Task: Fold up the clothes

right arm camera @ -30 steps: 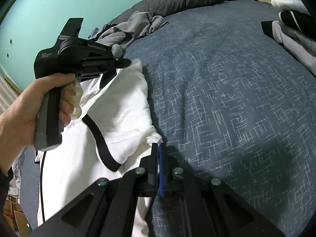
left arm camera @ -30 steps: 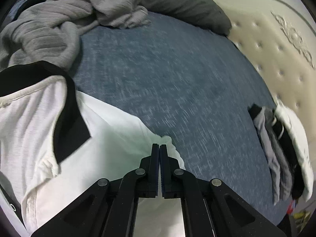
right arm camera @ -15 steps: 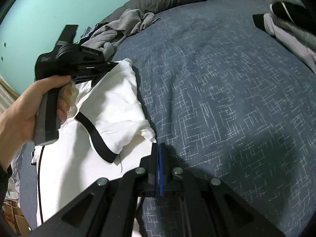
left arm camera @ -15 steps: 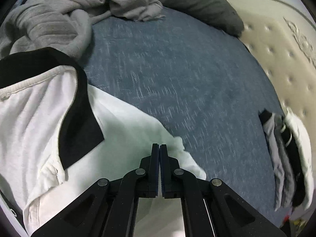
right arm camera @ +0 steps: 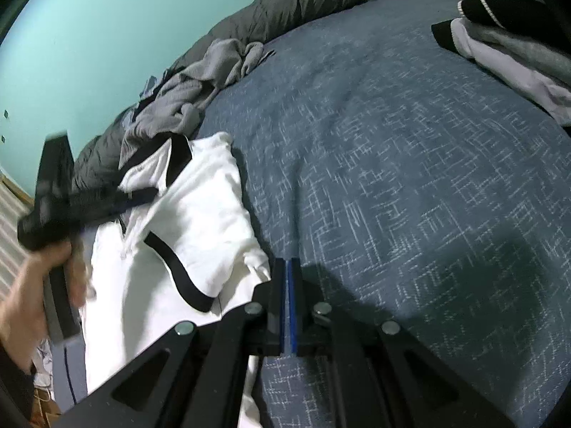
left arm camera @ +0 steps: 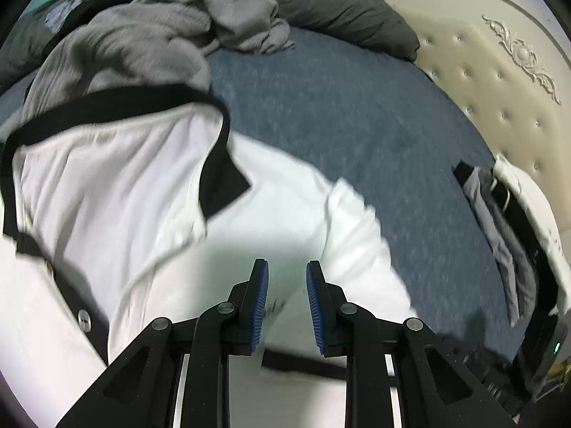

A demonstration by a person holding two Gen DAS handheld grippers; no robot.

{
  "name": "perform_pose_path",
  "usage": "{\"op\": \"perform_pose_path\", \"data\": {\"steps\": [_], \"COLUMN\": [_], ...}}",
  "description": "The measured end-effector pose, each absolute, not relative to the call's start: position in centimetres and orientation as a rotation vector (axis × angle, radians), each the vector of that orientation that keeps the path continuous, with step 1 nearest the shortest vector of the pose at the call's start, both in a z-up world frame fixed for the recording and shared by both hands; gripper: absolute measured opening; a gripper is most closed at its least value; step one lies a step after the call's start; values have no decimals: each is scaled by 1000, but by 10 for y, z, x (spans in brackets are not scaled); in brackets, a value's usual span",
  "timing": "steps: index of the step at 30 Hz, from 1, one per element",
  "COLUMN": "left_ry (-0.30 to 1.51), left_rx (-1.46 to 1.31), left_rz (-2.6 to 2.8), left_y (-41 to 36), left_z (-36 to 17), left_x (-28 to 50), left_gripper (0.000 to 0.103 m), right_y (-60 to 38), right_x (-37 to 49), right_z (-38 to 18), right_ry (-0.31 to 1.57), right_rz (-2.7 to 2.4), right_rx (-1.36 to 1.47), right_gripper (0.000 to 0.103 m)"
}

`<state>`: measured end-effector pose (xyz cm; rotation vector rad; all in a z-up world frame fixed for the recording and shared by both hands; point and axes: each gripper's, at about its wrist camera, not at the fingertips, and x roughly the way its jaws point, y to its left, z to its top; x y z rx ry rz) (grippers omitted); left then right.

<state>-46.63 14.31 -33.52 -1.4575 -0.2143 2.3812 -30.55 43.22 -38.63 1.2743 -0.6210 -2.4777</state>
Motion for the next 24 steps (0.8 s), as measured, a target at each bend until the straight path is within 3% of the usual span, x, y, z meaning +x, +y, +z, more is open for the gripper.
{"op": "perform_pose_path", "data": {"steps": [6, 10, 11, 16, 19, 24], "left_ry": [-222, -241, -241, -234, -204, -136], "left_rx": [-1463, -1470, -1476, -1485, -1466, -1435], "left_rz": [2360, 2347, 2341, 2318, 2313, 2299], "left_y": [135, 131, 130, 132, 134, 143], "left_z": [-344, -348, -350, -355, -351, -341], "left_x": [-441, -435, -433, -430, -426, -420], "left_gripper": [24, 24, 24, 23, 12, 12], "right_y": [418, 397, 394, 383, 383, 393], "right_x": [-302, -302, -303, -305, -305, -304], "right_z": [-374, -375, -378, -391, -398, -396], "right_ry": [-671, -609, -610, -583, -589, -614], "right_rz": [-2418, -2370, -2352, -2298, -2283, -2308], "right_rx": [1179, 1196, 1210, 1274, 1301, 1311], "right_gripper": [4, 28, 29, 29, 9, 5]}}
